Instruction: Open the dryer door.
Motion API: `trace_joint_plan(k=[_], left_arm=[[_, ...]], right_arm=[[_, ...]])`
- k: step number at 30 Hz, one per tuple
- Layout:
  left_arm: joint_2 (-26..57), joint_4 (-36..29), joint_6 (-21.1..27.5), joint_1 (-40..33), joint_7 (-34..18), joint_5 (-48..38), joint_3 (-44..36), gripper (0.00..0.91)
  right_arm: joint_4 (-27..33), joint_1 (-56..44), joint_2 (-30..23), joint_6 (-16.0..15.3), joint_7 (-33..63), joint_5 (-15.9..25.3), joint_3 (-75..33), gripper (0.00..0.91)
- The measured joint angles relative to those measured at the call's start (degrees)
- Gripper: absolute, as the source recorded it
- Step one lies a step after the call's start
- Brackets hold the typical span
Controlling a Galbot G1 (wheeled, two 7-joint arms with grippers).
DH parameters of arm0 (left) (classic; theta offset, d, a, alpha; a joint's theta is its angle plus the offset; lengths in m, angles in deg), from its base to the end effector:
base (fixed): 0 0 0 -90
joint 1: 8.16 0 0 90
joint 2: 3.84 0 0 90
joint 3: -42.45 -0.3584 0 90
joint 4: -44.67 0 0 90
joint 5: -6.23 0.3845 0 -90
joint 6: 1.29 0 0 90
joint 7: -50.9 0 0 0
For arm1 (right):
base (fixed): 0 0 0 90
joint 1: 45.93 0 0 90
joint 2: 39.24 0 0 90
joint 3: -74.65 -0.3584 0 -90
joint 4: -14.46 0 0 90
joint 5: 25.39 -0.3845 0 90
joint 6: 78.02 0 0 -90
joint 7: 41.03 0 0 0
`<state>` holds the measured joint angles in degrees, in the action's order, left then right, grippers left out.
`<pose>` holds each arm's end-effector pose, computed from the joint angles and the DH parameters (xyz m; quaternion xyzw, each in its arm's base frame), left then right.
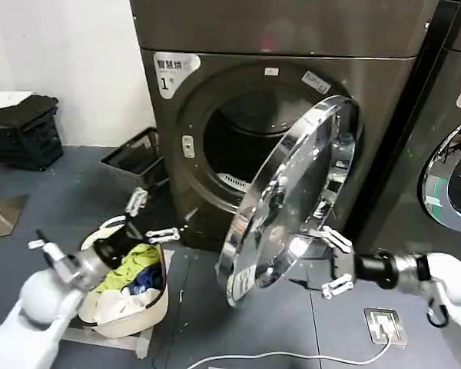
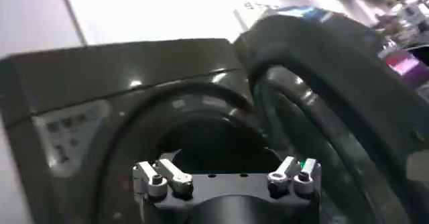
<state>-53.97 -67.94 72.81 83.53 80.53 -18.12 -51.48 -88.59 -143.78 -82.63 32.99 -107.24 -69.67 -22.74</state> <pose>0.3487 0.1163 -0.1876 0.3872 0.8763 0.1688 0.2317 0.3473 -0.2305 -0.2009 -0.5648 0.7900 -0.1448 0.1897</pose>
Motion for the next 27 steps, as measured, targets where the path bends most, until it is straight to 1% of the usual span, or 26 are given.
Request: trace_joint_plan(k=[4, 9, 11, 16, 18, 24, 27], left_arm=[[0.3, 1.7, -0.2, -3.7, 0.4, -0.9, -4.7, 0.907], [1.1, 3.0, -0.5, -7.1, 1.1, -1.7, -9.2, 0.907], [1.3, 3.4, -0.6, -8.2, 1.2, -1.8, -11.0, 0.907], [1.3, 4.1, -0.7, -11.0, 1.2, -2.2, -15.3, 0.907], [1.1, 4.3, -0.7, -12.4, 1.2, -2.4, -17.1, 0.907], [-0.4, 5.4, -0.6, -16.2, 1.0, -2.4, -22.4, 0.907], [-1.5, 6.1, -0.7, -18.0, 1.1, -2.3, -25.1, 0.907]], right_arm=[[-2.8, -8.5, -2.9, 0.2, 5.6, 2.8, -10.7, 0.907], [-5.9, -18.5, -8.1, 2.0, 12.6, 4.7, -21.5, 0.907], [-6.9, -22.1, -10.5, 2.7, 16.0, 6.3, -25.4, 0.907], [-9.2, -29.0, -16.6, 3.0, 25.4, 10.5, -34.2, 0.907], [-9.9, -31.0, -18.8, 1.8, 29.0, 12.6, -37.2, 0.907], [-10.6, -33.9, -26.6, -5.3, 40.4, 21.2, -45.9, 0.907], [-10.9, -34.2, -30.0, -7.9, 43.3, 23.3, -49.1, 0.907]])
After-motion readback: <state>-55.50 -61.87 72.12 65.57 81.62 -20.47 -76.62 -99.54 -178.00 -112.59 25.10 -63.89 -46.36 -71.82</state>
